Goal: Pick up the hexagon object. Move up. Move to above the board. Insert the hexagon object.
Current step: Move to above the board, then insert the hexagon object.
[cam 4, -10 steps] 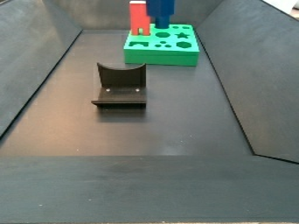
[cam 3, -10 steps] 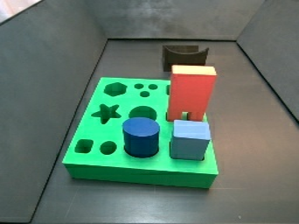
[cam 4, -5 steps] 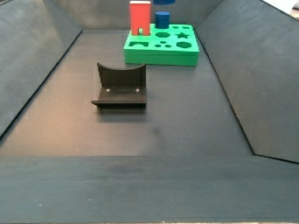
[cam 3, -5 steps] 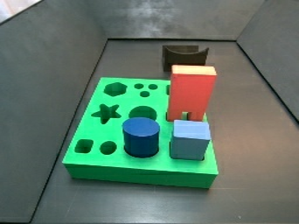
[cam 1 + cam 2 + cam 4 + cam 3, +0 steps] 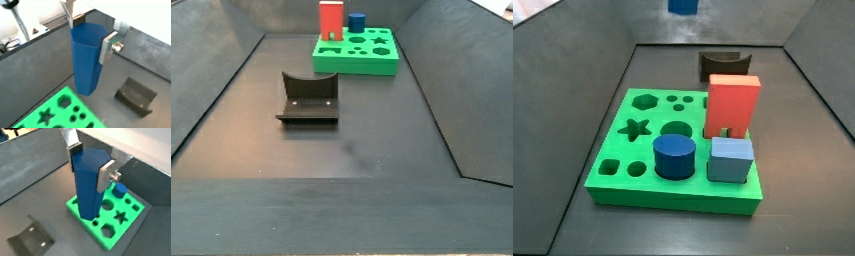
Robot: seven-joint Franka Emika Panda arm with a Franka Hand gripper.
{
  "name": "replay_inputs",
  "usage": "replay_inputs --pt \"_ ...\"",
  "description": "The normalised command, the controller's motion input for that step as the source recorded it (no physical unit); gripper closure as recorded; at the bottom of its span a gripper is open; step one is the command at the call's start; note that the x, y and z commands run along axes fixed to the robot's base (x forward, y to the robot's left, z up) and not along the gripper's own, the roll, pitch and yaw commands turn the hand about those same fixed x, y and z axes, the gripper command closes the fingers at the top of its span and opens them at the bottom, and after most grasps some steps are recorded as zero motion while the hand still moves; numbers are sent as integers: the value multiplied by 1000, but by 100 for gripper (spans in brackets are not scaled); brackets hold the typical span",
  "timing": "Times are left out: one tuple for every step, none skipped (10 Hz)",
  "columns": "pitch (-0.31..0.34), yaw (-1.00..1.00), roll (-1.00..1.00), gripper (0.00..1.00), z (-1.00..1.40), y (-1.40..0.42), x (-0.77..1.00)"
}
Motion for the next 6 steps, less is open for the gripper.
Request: replay_inputs --pt "-56 4 -11 100 -74 -1000 -161" --pt "-33 8 -4 100 -72 -1000 -159" --pt "-13 8 -8 100 -62 -710 -99" --pt "9 4 -8 100 -32 -323 -9" --pt "11 3 -9 100 -17 -229 10" --pt "0 0 0 100 0 14 -23"
